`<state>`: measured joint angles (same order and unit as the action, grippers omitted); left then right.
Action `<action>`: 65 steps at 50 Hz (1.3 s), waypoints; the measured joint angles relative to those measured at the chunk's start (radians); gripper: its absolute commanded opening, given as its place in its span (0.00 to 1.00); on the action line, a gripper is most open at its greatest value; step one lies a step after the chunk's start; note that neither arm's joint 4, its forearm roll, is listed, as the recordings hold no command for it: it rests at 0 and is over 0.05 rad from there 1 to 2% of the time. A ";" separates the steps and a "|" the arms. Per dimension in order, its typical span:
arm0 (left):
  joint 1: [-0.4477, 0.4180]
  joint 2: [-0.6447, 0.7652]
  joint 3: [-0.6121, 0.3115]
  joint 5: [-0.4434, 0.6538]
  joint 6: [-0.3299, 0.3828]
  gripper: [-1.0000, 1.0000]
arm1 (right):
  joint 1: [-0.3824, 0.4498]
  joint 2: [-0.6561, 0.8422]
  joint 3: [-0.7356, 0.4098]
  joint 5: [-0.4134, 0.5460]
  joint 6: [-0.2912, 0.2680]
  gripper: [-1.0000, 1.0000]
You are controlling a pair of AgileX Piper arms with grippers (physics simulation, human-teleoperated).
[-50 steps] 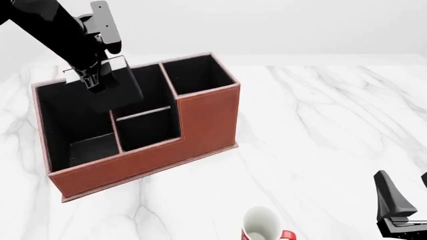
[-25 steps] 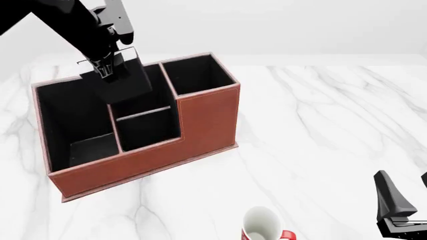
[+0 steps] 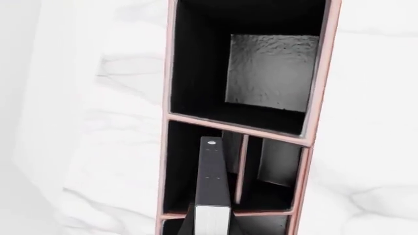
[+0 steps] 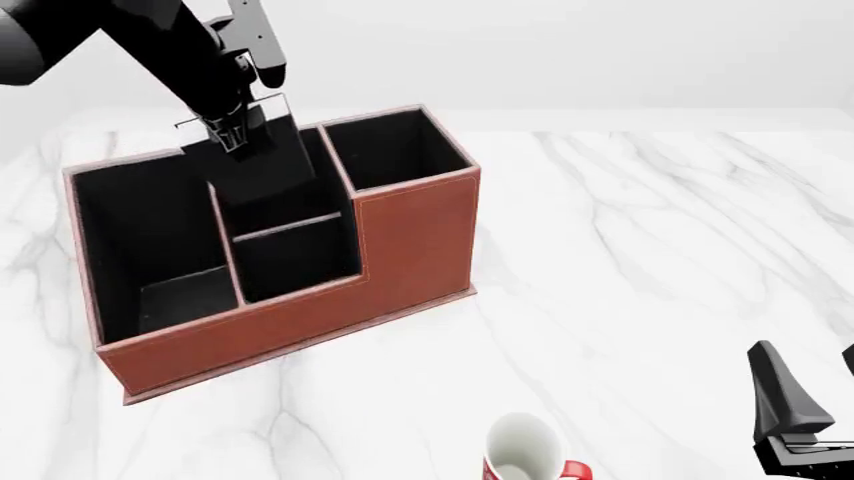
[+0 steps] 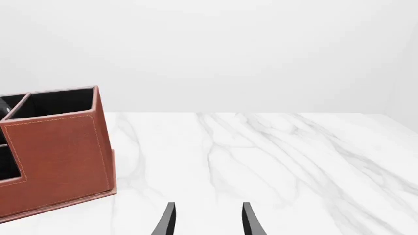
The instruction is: Pick up the book and place it in the front compartment of the caddy.
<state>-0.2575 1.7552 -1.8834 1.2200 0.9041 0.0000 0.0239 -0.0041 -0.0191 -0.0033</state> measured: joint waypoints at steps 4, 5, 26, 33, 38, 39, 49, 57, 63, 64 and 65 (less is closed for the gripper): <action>0.002 0.010 -0.003 0.000 -0.003 0.00 | 0.000 0.000 0.000 0.000 0.000 1.00; 0.003 0.013 -0.004 0.000 -0.003 0.00 | 0.000 0.000 0.000 0.000 0.000 1.00; 0.010 0.070 -0.018 0.000 -0.022 0.00 | 0.000 0.000 0.000 0.000 0.000 1.00; 0.022 0.091 -0.023 0.000 -0.017 0.00 | 0.000 0.000 0.000 0.000 0.000 1.00; 0.027 0.102 -0.029 0.000 -0.014 0.00 | 0.000 0.000 0.000 0.000 0.000 1.00; 0.028 0.103 -0.031 0.000 -0.012 0.00 | 0.000 0.000 0.000 0.000 0.000 1.00; 0.033 0.129 -0.040 0.000 -0.012 0.00 | 0.000 0.000 0.000 0.000 0.000 1.00; 0.036 0.153 -0.049 0.000 -0.014 0.00 | 0.000 0.000 0.000 0.000 0.000 1.00; 0.037 0.175 -0.054 0.000 -0.017 0.00 | 0.000 0.000 0.000 0.000 0.000 1.00; 0.038 0.179 -0.054 0.000 -0.017 0.00 | 0.000 0.000 0.000 0.000 0.000 1.00; 0.038 0.183 -0.054 0.000 -0.018 0.00 | 0.000 0.000 0.000 0.000 0.000 1.00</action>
<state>-0.2197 1.9383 -1.9376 1.2200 0.8862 0.0000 0.0240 -0.0041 -0.0192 -0.0034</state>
